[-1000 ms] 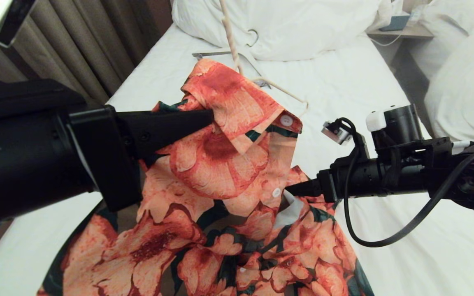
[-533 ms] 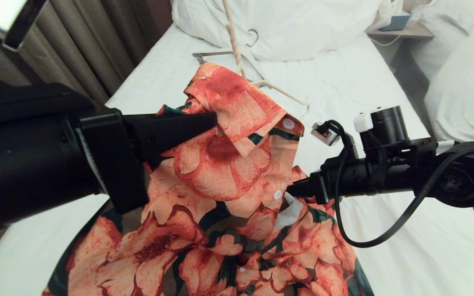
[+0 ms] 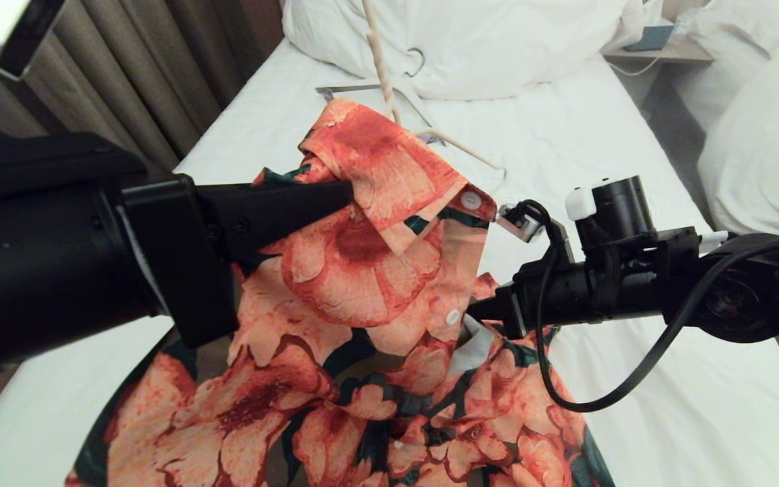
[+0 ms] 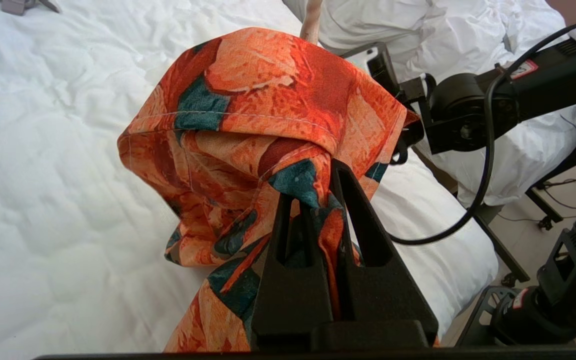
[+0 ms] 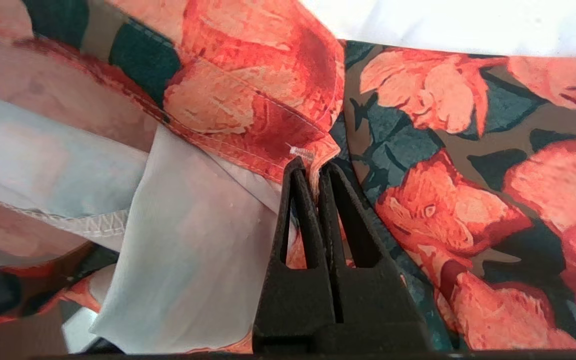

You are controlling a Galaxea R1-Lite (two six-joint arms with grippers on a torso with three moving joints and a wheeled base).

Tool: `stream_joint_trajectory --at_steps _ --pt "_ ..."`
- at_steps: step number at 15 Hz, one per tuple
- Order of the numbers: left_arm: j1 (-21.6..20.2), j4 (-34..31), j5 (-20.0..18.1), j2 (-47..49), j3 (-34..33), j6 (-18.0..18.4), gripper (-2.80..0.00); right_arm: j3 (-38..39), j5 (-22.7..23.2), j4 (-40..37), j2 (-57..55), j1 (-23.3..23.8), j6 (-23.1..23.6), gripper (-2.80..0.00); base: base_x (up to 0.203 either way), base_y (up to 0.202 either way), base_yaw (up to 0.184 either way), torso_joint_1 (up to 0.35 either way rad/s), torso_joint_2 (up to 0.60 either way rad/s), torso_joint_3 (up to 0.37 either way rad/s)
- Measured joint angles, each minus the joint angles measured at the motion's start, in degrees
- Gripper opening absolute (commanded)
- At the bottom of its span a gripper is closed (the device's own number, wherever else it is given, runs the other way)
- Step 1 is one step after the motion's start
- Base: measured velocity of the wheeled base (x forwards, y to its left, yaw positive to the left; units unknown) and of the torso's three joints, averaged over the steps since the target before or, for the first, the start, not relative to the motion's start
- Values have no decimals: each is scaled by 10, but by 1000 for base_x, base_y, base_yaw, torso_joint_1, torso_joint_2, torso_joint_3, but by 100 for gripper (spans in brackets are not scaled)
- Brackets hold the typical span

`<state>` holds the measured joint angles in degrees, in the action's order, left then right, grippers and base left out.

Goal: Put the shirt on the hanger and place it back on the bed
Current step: Hook the other side of the shirt onto the hanger

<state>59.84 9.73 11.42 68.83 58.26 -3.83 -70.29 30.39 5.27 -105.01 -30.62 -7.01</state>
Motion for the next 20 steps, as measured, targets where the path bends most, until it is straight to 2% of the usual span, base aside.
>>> stream_joint_trajectory --at_steps 3,8,11,14,20 --pt "0 -1 0 0 0 0 -280 0 -4 1 17 14 -39 -280 0 0 0 0 0 0" --pt "0 -1 0 8 3 -3 -280 2 -35 2 43 64 -94 -280 0 0 0 0 0 0" --pt "0 -2 -1 15 10 -23 -280 -4 -44 4 47 86 -135 -280 0 0 0 0 0 0" --pt "5 -3 -1 29 20 -52 -280 -15 -44 4 49 101 -150 -280 0 0 0 0 0 0" --pt "20 -3 -1 60 19 -65 -280 -37 -44 3 52 138 -162 -280 0 0 0 0 0 0"
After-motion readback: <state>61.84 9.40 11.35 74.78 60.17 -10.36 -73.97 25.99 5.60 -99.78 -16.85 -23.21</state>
